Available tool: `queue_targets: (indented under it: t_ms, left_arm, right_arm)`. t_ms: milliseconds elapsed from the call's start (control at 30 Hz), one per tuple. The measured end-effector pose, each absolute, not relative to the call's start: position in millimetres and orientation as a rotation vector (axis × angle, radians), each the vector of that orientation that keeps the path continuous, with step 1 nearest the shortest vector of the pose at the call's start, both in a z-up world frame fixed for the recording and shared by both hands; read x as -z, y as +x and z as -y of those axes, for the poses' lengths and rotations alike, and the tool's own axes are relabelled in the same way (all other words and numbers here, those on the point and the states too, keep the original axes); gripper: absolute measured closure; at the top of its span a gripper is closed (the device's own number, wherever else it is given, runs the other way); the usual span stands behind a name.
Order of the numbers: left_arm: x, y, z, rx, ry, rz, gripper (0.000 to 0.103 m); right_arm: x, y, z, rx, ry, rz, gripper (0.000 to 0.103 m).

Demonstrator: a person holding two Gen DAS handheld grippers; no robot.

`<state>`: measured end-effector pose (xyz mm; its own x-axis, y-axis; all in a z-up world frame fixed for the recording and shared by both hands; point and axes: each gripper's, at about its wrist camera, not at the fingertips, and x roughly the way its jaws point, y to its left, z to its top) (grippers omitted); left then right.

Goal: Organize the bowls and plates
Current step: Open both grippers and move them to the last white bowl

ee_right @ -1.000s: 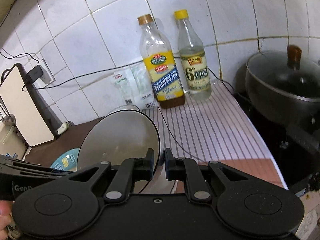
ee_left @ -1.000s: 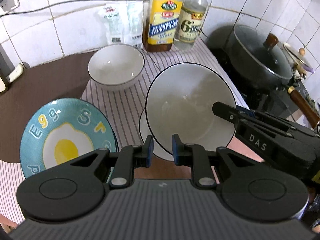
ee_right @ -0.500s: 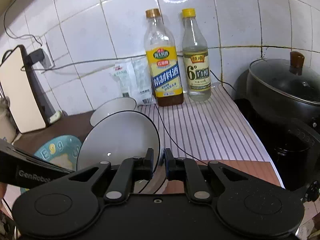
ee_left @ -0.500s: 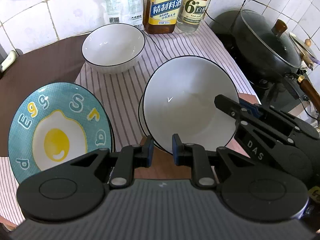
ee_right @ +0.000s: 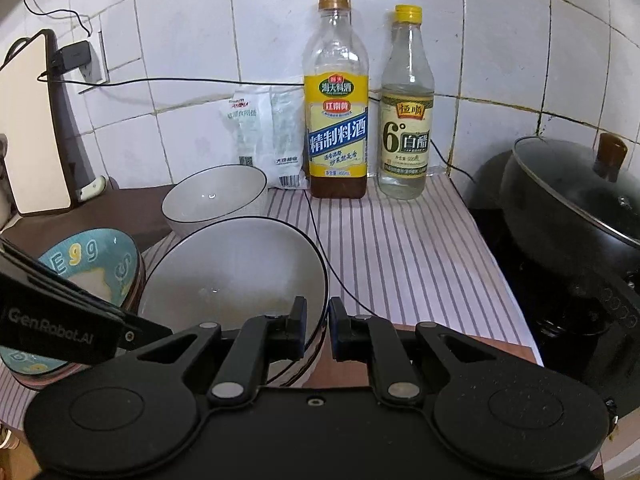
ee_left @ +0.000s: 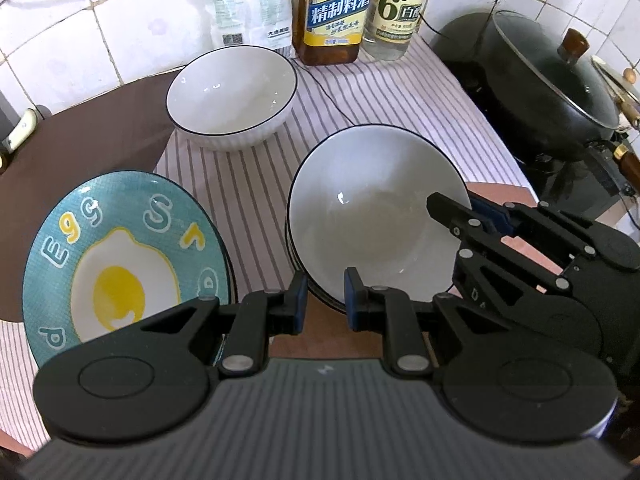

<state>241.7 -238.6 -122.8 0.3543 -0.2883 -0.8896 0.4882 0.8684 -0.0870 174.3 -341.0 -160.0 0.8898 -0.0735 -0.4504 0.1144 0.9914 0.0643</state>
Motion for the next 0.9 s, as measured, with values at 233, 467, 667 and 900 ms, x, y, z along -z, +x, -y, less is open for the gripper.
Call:
queue_targets:
  t_ms: [233,467,667,900]
  left_arm:
    - [123.5,242.0,233.5,0.501,0.174,-1.092,0.085]
    - [117.4,234.6,218.9,0.522,0.115,-1.047,0.083]
    - [102.7,231.1,194.0,0.526,0.062,-0.982,0.081]
    - [81.2,247.1,164.4,0.49,0.006,-0.878,0.08]
  right_arm:
    - [162.9,171.7,337.3,0.097,0.058,-0.444,0.088]
    - [154.1,153.8,330.9,0.122,0.069,-0.41,0.084]
    - [133.8,137.9,325.3,0.083,0.138,-0.361,0.08]
    - [111.3,152.8,319.7,-0.045,0.252,-0.363,0.076]
